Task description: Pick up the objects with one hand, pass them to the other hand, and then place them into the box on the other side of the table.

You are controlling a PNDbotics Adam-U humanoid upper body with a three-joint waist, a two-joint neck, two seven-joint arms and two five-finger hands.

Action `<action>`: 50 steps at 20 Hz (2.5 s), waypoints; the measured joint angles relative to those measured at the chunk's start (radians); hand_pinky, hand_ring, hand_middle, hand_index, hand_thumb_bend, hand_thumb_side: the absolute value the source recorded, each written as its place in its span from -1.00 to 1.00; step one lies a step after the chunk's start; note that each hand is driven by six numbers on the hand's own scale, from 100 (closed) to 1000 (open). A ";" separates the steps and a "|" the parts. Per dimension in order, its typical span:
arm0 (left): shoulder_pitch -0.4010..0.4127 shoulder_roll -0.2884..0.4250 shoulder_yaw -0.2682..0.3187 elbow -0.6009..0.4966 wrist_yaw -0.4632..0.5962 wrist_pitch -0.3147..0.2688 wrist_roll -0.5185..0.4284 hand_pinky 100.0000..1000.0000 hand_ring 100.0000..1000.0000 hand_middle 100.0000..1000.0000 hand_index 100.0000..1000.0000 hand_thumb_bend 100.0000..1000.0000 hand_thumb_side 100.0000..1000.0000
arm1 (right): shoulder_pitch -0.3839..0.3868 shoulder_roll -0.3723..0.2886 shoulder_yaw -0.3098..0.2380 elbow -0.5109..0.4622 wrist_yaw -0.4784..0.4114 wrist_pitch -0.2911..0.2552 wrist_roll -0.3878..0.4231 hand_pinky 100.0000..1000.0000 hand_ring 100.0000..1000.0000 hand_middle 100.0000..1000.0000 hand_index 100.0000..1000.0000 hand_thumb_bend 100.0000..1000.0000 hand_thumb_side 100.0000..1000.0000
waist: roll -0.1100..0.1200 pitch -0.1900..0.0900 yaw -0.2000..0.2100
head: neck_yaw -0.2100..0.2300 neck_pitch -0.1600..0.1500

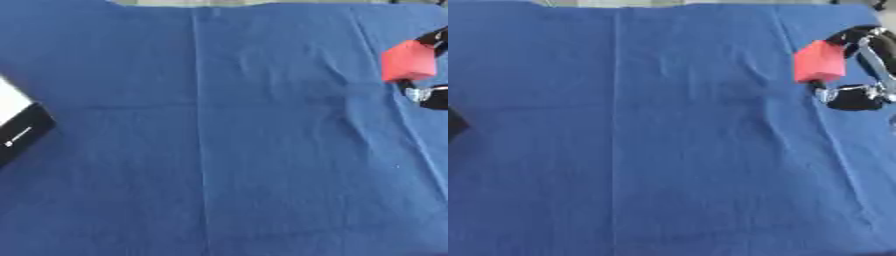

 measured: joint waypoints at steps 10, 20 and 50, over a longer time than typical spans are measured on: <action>-0.008 0.000 0.000 -0.011 0.008 -0.008 0.002 0.87 0.41 0.17 0.38 -1.00 -0.12 | -0.131 0.035 0.128 0.000 -0.160 -0.053 -0.151 0.28 0.28 -0.24 -0.23 -0.96 -1.00 | 0.009 -0.028 0.003 | 0.016 0.015; -0.044 0.000 -0.001 -0.015 0.016 -0.047 0.006 0.85 0.40 0.16 0.39 -1.00 -0.15 | -0.308 0.092 0.223 0.000 -0.314 -0.039 -0.193 0.17 0.29 -0.23 -0.23 -1.00 -1.00 | 0.010 -0.068 0.007 | 0.040 0.038; -0.295 -0.057 -0.118 -0.017 -0.023 -0.161 -0.119 0.78 0.42 0.18 0.40 -1.00 -0.36 | -0.521 0.329 0.510 0.000 -0.414 0.065 -0.346 0.13 0.33 -0.20 -0.21 -1.00 -1.00 | 0.007 -0.089 0.053 | 0.045 0.076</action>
